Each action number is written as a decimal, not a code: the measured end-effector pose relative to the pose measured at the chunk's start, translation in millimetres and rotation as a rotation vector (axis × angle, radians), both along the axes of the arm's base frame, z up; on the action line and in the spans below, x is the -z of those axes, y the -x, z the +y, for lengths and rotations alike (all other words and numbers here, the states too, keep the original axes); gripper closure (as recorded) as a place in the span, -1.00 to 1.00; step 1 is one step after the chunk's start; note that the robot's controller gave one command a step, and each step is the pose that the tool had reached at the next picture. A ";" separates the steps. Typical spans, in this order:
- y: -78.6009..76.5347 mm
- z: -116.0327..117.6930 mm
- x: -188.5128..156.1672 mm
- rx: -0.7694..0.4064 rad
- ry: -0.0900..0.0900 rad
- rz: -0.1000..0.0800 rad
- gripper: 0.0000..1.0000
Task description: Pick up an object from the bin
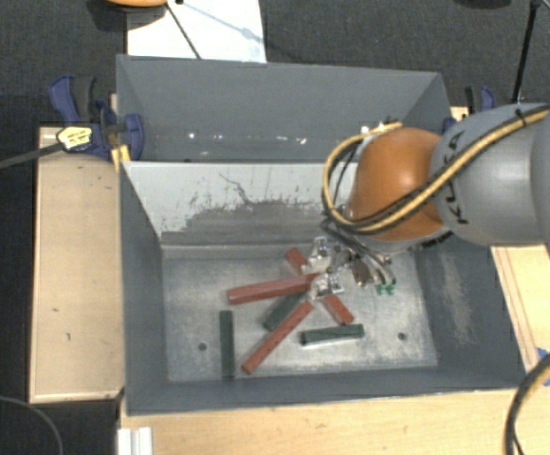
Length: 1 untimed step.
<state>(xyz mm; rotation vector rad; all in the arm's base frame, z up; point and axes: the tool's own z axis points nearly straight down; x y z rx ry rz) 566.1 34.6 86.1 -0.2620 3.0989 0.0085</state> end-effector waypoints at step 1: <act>0.0 0.0 0.0 0.000 0.000 0.000 1.00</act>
Offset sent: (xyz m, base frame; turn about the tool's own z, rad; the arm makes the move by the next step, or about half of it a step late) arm -0.0006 0.0214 0.0994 -0.0447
